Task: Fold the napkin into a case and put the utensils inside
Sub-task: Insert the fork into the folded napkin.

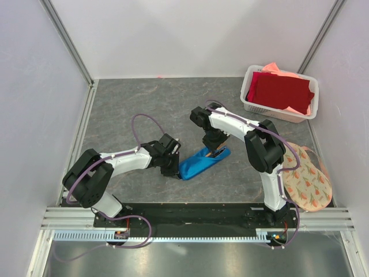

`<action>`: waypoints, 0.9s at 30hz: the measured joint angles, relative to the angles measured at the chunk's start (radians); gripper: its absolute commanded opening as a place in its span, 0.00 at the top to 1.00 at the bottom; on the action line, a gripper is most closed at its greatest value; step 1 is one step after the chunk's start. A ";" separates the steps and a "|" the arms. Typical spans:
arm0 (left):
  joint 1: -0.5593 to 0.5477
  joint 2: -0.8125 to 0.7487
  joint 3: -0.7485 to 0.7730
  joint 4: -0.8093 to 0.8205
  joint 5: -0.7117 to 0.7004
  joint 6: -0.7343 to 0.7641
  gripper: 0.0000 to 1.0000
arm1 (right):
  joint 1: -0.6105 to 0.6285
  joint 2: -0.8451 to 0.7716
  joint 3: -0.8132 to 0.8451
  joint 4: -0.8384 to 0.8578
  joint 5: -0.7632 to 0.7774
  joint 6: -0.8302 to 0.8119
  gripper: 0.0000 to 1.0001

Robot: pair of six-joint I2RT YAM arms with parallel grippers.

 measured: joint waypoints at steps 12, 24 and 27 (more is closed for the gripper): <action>-0.010 -0.002 0.000 0.003 -0.004 -0.006 0.92 | 0.006 0.001 -0.052 0.053 -0.041 0.007 0.43; -0.013 -0.072 0.011 -0.082 -0.046 -0.006 0.76 | 0.006 -0.058 -0.050 0.051 0.013 -0.059 0.16; -0.013 -0.108 0.038 -0.125 -0.051 -0.005 0.69 | 0.006 -0.074 -0.005 0.034 0.055 -0.110 0.13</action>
